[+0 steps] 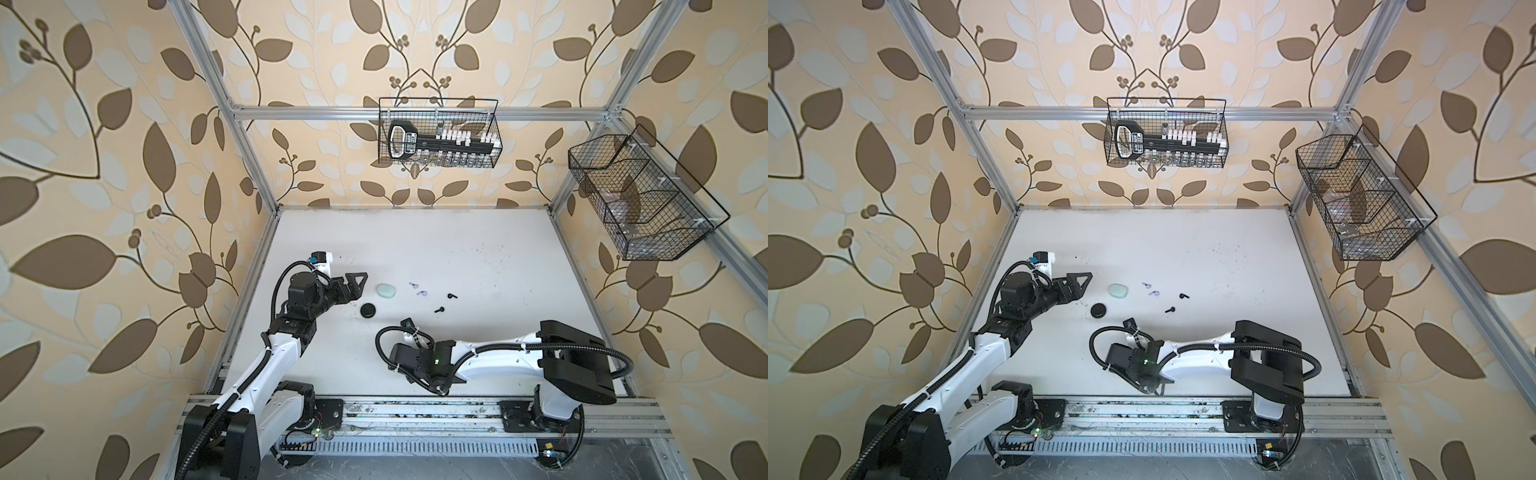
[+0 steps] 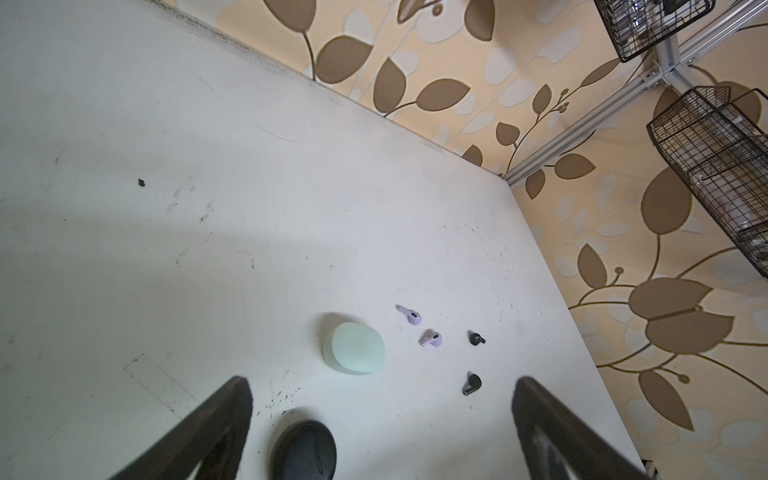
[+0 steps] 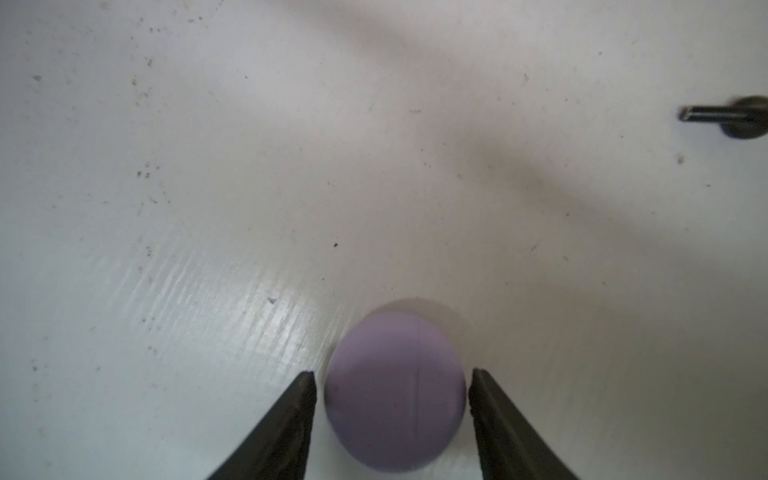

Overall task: Insert the wireless bluetooth earbuds into the charging case
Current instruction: 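Lower the open right gripper onto the lavender round case and close, then carry the lavender case to the left gripper while the left gripper closes on it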

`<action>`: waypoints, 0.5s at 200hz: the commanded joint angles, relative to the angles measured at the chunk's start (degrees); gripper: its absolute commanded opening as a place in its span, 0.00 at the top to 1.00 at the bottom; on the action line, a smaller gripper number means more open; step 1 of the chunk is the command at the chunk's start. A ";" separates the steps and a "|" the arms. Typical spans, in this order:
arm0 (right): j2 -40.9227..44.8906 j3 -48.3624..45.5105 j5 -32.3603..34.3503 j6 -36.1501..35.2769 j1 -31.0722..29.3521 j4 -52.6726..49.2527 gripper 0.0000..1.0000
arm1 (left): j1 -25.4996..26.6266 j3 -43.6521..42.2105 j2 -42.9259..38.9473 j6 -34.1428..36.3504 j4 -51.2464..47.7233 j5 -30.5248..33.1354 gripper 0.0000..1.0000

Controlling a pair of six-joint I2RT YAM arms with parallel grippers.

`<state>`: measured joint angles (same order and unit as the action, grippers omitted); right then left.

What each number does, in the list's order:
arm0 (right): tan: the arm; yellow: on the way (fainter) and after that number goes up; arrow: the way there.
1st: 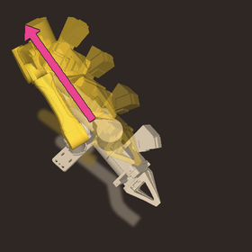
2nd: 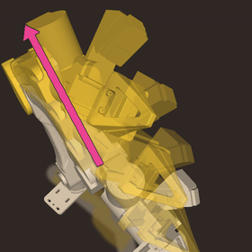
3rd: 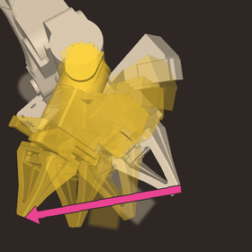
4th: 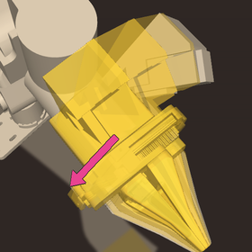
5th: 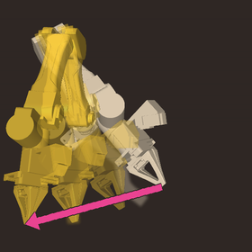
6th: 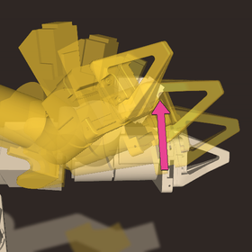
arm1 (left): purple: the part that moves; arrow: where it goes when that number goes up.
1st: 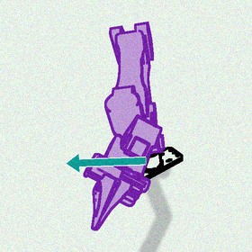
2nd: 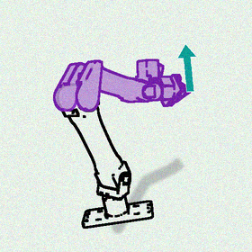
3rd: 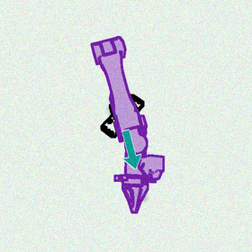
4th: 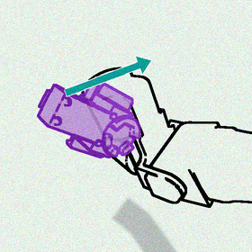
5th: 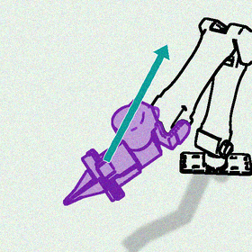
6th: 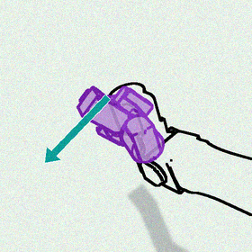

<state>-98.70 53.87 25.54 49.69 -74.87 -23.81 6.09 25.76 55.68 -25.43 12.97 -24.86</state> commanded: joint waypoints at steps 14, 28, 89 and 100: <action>-1.76 0.02 0.69 0.67 -0.49 -0.80 0.42 | 0.42 2.34 -0.92 1.19 0.21 0.52 0.01; -2.06 -0.47 0.66 0.82 -0.47 -0.41 0.42 | 0.42 2.40 -0.92 1.17 0.14 0.43 0.01; -1.79 -1.39 0.49 -1.06 -0.54 1.26 0.59 | 0.42 2.42 -0.92 1.32 0.60 -0.82 0.01; -0.67 -1.71 0.77 -3.00 -0.47 1.97 0.62 | 0.42 2.44 -0.79 1.40 0.78 -1.67 0.01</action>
<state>-100.16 53.78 25.98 49.06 -75.11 -22.59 6.09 25.76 55.66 -25.41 12.95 -25.06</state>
